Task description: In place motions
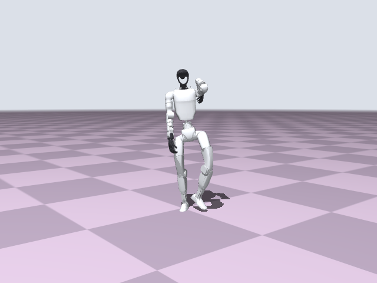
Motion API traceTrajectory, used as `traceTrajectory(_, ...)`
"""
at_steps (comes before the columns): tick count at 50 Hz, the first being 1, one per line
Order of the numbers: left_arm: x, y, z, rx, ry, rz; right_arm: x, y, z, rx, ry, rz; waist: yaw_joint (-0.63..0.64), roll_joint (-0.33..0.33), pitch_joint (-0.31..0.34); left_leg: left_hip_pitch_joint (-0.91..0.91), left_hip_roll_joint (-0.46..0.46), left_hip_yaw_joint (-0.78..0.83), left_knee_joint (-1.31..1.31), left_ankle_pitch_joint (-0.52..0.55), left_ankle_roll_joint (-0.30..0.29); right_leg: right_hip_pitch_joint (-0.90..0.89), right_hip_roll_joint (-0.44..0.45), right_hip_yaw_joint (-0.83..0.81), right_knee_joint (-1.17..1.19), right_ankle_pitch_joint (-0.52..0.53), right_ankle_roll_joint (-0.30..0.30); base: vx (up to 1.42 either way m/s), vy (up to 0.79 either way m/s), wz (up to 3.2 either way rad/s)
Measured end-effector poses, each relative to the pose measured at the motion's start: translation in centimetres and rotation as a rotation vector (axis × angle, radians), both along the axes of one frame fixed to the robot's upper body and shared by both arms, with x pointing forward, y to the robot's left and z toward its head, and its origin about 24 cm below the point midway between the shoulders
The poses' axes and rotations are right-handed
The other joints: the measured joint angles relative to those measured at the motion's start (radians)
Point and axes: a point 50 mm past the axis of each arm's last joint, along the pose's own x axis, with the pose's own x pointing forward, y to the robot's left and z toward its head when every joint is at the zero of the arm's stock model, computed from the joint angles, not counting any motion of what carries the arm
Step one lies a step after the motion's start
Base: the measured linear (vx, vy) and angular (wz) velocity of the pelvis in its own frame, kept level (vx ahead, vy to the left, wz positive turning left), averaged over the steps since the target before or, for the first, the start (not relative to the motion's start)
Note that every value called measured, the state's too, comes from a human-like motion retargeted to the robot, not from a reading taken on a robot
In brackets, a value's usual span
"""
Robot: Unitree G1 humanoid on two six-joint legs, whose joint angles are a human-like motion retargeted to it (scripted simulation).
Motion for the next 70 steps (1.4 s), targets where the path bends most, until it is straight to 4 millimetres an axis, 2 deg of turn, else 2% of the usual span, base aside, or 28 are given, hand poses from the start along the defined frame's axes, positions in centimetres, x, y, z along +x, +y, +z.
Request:
traceTrajectory(2, -0.1, -0.1, -0.1, 0.101, 0.086, 0.139, 8.7, 3.0, 3.0, 0.116, -0.276, 0.106, 0.022, 0.01, 0.059, -0.206, 0.093, -0.107, 0.363, 0.019, 0.139, 0.009, -0.005, -0.025, -0.018, 0.027, -0.007, -0.57, -0.32, 0.17)
traceTrajectory(3, 0.0, -0.4, -0.3, 0.141, 0.109, 0.224, 13.4, 4.7, 5.7, 0.183, -0.436, 0.177, 0.019, 0.014, 0.088, -0.312, 0.12, -0.158, 0.539, -0.066, 0.167, 0.013, 0.012, -0.05, -0.028, 0.04, -0.034, -0.46, -0.32, 0.72)
traceTrajectory(4, 0.1, -0.6, -0.4, 0.157, 0.121, 0.293, 16.6, 6.2, 8.4, 0.24, -0.555, 0.236, 0.016, 0.016, 0.112, -0.387, 0.17, -0.172, 0.678, -0.133, 0.192, 0.02, 0.026, -0.067, -0.035, 0.047, -0.053, -0.27, -0.3, 0.63)
traceTrajectory(7, -0.1, -1.0, -0.5, 0.185, 0.201, 0.436, 23.1, 9.9, 16.8, 0.369, -0.906, 0.34, 0.083, 0.017, 0.171, -0.555, 0.3, -0.132, 0.983, -0.301, 0.241, 0.049, 0.029, -0.062, -0.042, 0.039, -0.097, -0.01, -0.34, -0.37)
traceTrajectory(11, -0.1, -1.0, -0.4, 0.276, 0.204, 0.467, 26.3, 11.4, 25.1, 0.49, -1.228, 0.349, 0.232, 0.004, 0.218, -0.693, 0.307, -0.085, 1.084, -0.404, 0.242, 0.031, 0.052, -0.032, -0.025, 0.058, -0.147, 0.11, -0.12, -0.52)
traceTrajectory(15, 0.0, -1.2, -0.4, 0.27, 0.111, 0.451, 27.2, 11.2, 29.7, 0.565, -1.384, 0.39, 0.27, -0.003, 0.225, -0.682, 0.326, -0.067, 1.05, -0.394, 0.232, 0.004, 0.073, -0.064, 0.003, 0.05, -0.144, -0.11, 0.05, 0.48)
traceTrajectory(17, 0.0, -1.5, -0.3, 0.245, 0.073, 0.44, 27.0, 11.1, 29.7, 0.554, -1.379, 0.448, 0.219, 0.002, 0.195, -0.625, 0.365, -0.117, 1.033, -0.389, 0.215, 0.02, 0.117, -0.107, -0.01, 0.033, -0.142, 0.07, 0.0, 1.1)
traceTrajectory(20, -0.1, -1.8, -0.1, 0.179, 0.001, 0.399, 26.1, 11.2, 26.7, 0.527, -1.284, 0.485, 0.117, 0.027, 0.097, -0.496, 0.36, -0.213, 0.876, -0.334, 0.15, 0.028, 0.194, -0.164, -0.043, 0.025, -0.129, 0.18, 0.19, 1.01)
traceTrajectory(23, -0.1, -1.9, 0.0, 0.086, -0.098, 0.312, 23.1, 11.0, 19.8, 0.49, -1.057, 0.486, 0.052, 0.031, -0.007, -0.328, 0.25, -0.248, 0.567, -0.302, 0.058, 0.004, 0.217, -0.174, -0.061, 0.026, -0.106, 0.21, 0.26, 0.38)
traceTrajectory(25, -0.1, -1.8, 0.2, 0.043, -0.184, 0.224, 18.9, 10.0, 13.5, 0.447, -0.818, 0.488, 0.02, 0.03, -0.066, -0.21, 0.151, -0.277, 0.307, -0.288, 0.012, -0.007, 0.232, -0.168, -0.06, 0.019, -0.097, 0.31, 0.23, 0.04)
traceTrajectory(27, -0.1, -1.7, 0.4, 0.022, -0.268, 0.087, 10.7, 7.5, 5.7, 0.351, -0.459, 0.484, -0.037, 0.026, -0.144, -0.057, 0.014, -0.309, -0.053, -0.382, -0.076, -0.01, 0.238, -0.187, -0.043, -0.006, -0.085, 0.35, 0.21, 0.56)
traceTrajectory(28, -0.1, -1.7, 0.5, 0.007, -0.335, 0.007, 5.4, 5.6, 2.5, 0.281, -0.254, 0.475, -0.083, 0.029, -0.166, 0.02, -0.019, -0.277, -0.227, -0.482, -0.078, -0.016, 0.248, -0.216, -0.027, -0.02, -0.079, 0.28, 0.22, 1.18)
traceTrajectory(30, 0.1, -1.7, 0.8, -0.07, -0.513, -0.114, -5.5, 1.1, -0.8, 0.102, 0.16, 0.439, -0.171, 0.05, -0.158, 0.101, -0.06, -0.286, -0.456, -0.472, -0.057, -0.013, 0.258, -0.278, 0.032, -0.016, -0.064, 0.11, 0.21, 1.73)
traceTrajectory(32, -0.2, -2.0, 1.4, -0.187, -0.723, -0.219, -15.0, -3.7, -0.1, -0.093, 0.552, 0.303, -0.291, 0.045, -0.122, 0.127, -0.046, -0.399, -0.544, -0.389, -0.104, -0.062, 0.2, -0.403, 0.173, 0.166, -0.025, -0.33, 0.11, 2.17)
traceTrajectory(33, -0.5, -1.9, 1.6, -0.211, -0.818, -0.264, -18.0, -4.9, 0.9, -0.166, 0.671, 0.221, -0.318, 0.059, -0.089, 0.12, -0.017, -0.418, -0.567, -0.366, -0.106, -0.112, 0.171, -0.407, 0.288, 0.28, 0.005, -0.52, -0.01, 1.23)
traceTrajectory(35, -1.4, -1.5, 2.0, -0.204, -1.06, -0.352, -22.5, -7.1, 2.9, -0.315, 0.767, -0.056, -0.357, 0.088, 0.006, 0.107, 0.012, -0.451, -0.59, -0.351, -0.071, -0.256, 0.167, -0.355, 0.531, 0.439, -0.025, -0.47, 0.01, 0.36)
traceTrajectory(37, -2.5, -1.2, 2.3, -0.179, -1.323, -0.446, -26.3, -9.2, 4.7, -0.462, 0.729, -0.431, -0.351, 0.139, 0.103, 0.117, 0.069, -0.422, -0.607, -0.338, -0.069, -0.446, 0.194, -0.306, 0.802, 0.342, -0.124, -0.37, 0.2, -0.58)
traceTrajectory(40, -3.2, -0.3, 2.4, -0.056, -1.53, -0.567, -29.0, -10.5, 6.5, -0.577, 0.656, -0.81, -0.406, 0.176, 0.188, 0.118, 0.09, -0.41, -0.611, -0.344, -0.067, -0.628, 0.136, -0.343, 1.059, 0.205, -0.242, -0.3, 0.19, -0.27)
traceTrajectory(45, -3.5, 0.9, 2.5, 0.134, -1.553, -0.398, -33.7, -11.9, 10.3, -0.827, 0.717, -0.94, -0.461, 0.189, 0.126, 0.096, 0.129, -0.402, -0.587, -0.355, -0.067, -0.743, 0.125, -0.337, 1.186, 0.109, -0.24, 0.0, 0.04, -0.15)
traceTrajectory(50, -3.5, 0.4, 2.1, -0.015, -1.578, -0.303, -30.7, -10.8, 7.6, -0.735, 0.612, -0.874, -0.422, 0.174, 0.089, 0.062, 0.06, -0.332, -0.584, -0.381, -0.066, -0.685, 0.08, -0.276, 1.058, 0.13, -0.188, 0.05, -0.07, -0.64)
traceTrajectory(56, -2.1, -0.9, 2.0, -0.199, -1.25, -0.205, -18.2, -8.0, 1.3, -0.38, 0.364, -0.748, -0.345, 0.104, 0.045, 0.05, -0.086, -0.244, -0.598, -0.404, -0.061, -0.367, 0.136, 0.019, 0.463, 0.138, 0.028, 0.06, -0.03, -0.5)
traceTrajectory(57, -1.8, -1.1, 2.0, -0.231, -1.16, -0.184, -15.9, -7.0, 0.6, -0.319, 0.322, -0.697, -0.34, 0.096, 0.033, 0.06, -0.091, -0.241, -0.6, -0.407, -0.065, -0.291, 0.144, 0.035, 0.34, 0.076, 0.044, 0.12, -0.06, -0.1)
traceTrajectory(58, -1.4, -1.4, 1.9, -0.242, -1.071, -0.164, -14.3, -5.7, 0.1, -0.261, 0.297, -0.633, -0.329, 0.089, 0.012, 0.079, -0.081, -0.23, -0.603, -0.411, -0.075, -0.216, 0.147, -0.019, 0.229, -0.037, -0.001, 0.12, -0.12, -0.17)
traceTrajectory(59, -1.1, -1.6, 1.8, -0.238, -0.986, -0.15, -13.0, -4.7, -0.3, -0.211, 0.277, -0.571, -0.326, 0.077, -0.004, 0.103, -0.082, -0.228, -0.6, -0.417, -0.084, -0.169, 0.15, -0.051, 0.152, -0.052, -0.032, 0.09, -0.18, -0.08)
traceTrajectory(60, -0.8, -1.7, 1.6, -0.229, -0.903, -0.139, -11.9, -3.8, -0.6, -0.167, 0.259, -0.511, -0.326, 0.063, -0.018, 0.128, -0.089, -0.231, -0.594, -0.424, -0.093, -0.134, 0.154, -0.074, 0.091, -0.018, -0.054, 0.08, -0.2, -0.11)
traceTrajectory(63, 0.0, -0.9, 1.1, -0.087, -0.63, -0.09, -5.8, -0.1, -0.9, 0.023, 0.134, -0.262, -0.265, 0.072, -0.098, 0.121, -0.041, -0.209, -0.564, -0.432, -0.121, -0.084, 0.117, -0.002, -0.026, 0.051, 0.038, 0.01, -0.2, -0.33)
traceTrajectory(68, 0.4, -0.5, 0.5, 0.036, -0.403, 0.024, 3.4, 1.0, 1.2, 0.098, -0.178, 0.055, -0.215, 0.045, -0.111, 0.114, -0.029, -0.192, -0.495, -0.45, -0.131, -0.086, 0.129, 0.022, -0.057, 0.089, -0.003, -0.05, -0.15, -0.29)
traceTrajectory(70, 0.5, -0.7, 0.3, 0.013, -0.377, 0.07, 5.8, 1.7, 2.3, 0.123, -0.269, 0.136, -0.22, 0.045, -0.105, 0.12, -0.021, -0.185, -0.498, -0.452, -0.133, -0.082, 0.141, 0.021, -0.059, 0.088, -0.011, -0.11, -0.06, 0.02)
